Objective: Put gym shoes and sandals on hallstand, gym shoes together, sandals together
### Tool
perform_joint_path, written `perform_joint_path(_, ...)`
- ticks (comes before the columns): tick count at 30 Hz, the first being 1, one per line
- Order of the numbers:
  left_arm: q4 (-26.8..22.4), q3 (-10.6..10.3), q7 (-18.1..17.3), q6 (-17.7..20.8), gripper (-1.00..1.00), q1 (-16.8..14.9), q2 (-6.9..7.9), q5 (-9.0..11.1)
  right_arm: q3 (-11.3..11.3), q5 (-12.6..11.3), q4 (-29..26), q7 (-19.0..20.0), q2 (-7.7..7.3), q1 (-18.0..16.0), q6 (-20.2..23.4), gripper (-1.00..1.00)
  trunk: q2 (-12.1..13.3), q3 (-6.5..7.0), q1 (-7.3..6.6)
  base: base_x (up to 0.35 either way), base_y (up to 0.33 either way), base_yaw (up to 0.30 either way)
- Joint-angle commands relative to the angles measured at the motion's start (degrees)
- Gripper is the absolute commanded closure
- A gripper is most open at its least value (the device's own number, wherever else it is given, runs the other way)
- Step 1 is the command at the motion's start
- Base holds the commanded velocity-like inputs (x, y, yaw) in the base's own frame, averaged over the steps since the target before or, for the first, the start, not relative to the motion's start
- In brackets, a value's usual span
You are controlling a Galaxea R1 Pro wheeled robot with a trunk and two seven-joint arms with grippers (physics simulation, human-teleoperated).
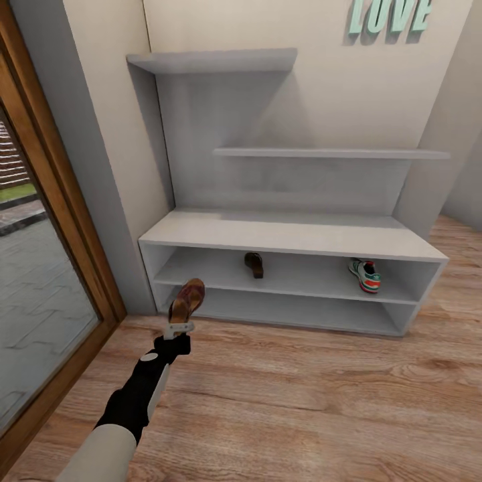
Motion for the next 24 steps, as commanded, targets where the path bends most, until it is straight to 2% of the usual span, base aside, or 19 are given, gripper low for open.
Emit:
perform_joint_path(1,1.2,0.2,-0.2,0.3,1.00,0.0,-0.13,-0.8,0.0,0.6,-0.1,0.1,-0.02,0.0,0.3,1.00,0.0,-0.05,-0.02,0.000,0.000,0.000)
perform_joint_path(5,5.1,0.1,-0.4,0.1,1.00,0.0,-0.21,-1.0,0.1,1.0,-0.2,0.1,0.04,0.0,0.3,1.00,0.0,-0.05,-0.02,0.000,0.000,0.000)
perform_joint_path(14,5.1,-0.1,-0.3,0.3,1.00,-0.1,-0.08,-1.2,0.1,1.3,-0.2,-0.1,0.04,-0.1,0.3,1.00,0.0,-0.14,-0.02,0.000,0.000,0.003)
perform_joint_path(17,5.0,-0.1,-0.3,0.3,1.00,-0.2,-0.13,-1.1,0.1,2.7,-0.2,-0.1,0.04,-0.1,0.3,1.00,0.0,-0.35,-0.02,0.000,0.000,0.048)
perform_joint_path(20,5.0,-0.1,-0.3,0.3,1.00,-0.3,-0.15,-1.1,0.1,6.0,-0.2,-0.1,0.02,0.0,0.3,1.00,-0.1,-1.28,0.06,0.000,0.000,0.063)
perform_joint_path(24,5.0,-0.1,-0.3,0.3,1.00,-0.5,-0.25,-1.0,0.1,7.6,-0.2,-0.1,0.08,0.0,0.3,1.00,-0.1,-2.52,0.16,0.000,0.000,0.067)
